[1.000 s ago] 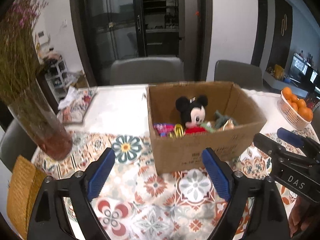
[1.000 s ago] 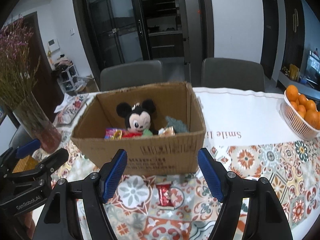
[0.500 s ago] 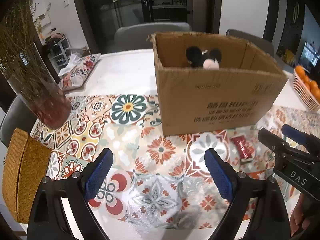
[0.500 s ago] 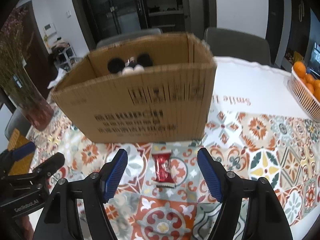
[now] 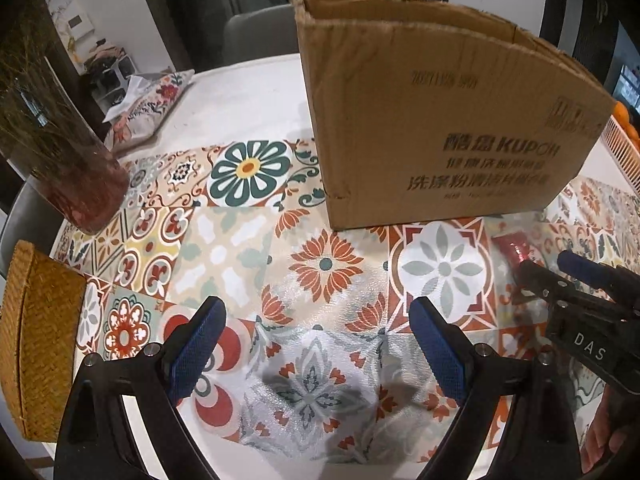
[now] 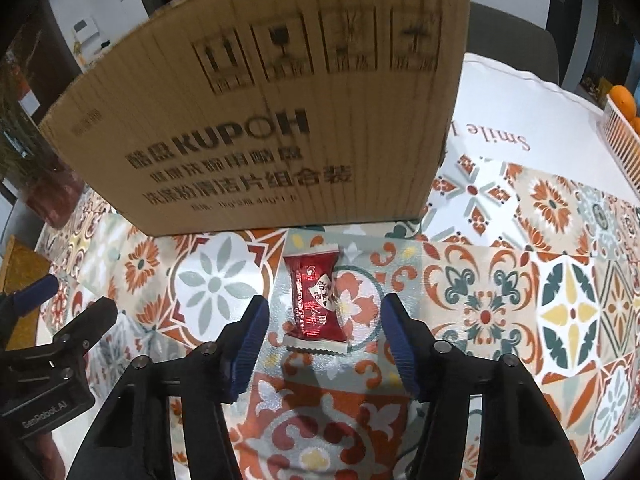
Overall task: Organize soft objects
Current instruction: 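Lower the right tool to the small red candy packet and grasp it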
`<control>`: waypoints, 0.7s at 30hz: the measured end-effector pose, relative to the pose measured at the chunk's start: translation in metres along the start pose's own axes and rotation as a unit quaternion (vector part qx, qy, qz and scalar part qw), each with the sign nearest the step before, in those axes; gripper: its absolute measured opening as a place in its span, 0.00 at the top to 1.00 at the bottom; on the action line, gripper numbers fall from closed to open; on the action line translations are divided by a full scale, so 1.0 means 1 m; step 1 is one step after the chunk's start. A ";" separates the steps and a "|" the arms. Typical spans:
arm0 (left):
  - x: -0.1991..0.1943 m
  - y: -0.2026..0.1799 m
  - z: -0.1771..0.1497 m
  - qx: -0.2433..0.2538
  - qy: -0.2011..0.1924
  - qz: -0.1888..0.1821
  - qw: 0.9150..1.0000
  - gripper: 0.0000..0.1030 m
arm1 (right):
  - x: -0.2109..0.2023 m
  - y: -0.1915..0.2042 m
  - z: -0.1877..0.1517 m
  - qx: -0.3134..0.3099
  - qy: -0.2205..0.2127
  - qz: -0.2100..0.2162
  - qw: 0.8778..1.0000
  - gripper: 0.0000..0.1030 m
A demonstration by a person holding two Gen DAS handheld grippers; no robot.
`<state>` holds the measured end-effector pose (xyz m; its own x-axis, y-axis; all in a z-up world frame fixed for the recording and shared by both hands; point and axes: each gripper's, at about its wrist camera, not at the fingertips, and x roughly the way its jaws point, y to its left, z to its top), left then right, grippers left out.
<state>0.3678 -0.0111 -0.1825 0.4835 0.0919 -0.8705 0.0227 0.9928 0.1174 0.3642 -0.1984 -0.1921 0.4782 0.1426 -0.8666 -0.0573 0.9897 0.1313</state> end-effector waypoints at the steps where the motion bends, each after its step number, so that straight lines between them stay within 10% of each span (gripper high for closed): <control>1: 0.002 0.000 0.000 0.000 0.002 0.001 1.000 0.09 | 0.003 0.000 0.000 -0.001 0.003 0.000 1.000 0.46; 21: 0.004 -0.002 0.004 0.005 0.002 0.004 1.000 0.09 | 0.016 0.012 0.008 -0.005 0.006 0.000 1.000 0.76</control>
<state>0.3728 -0.0130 -0.1841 0.4811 0.1009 -0.8708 0.0264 0.9912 0.1294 0.3779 -0.1847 -0.2002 0.4683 0.1425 -0.8720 -0.0666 0.9898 0.1259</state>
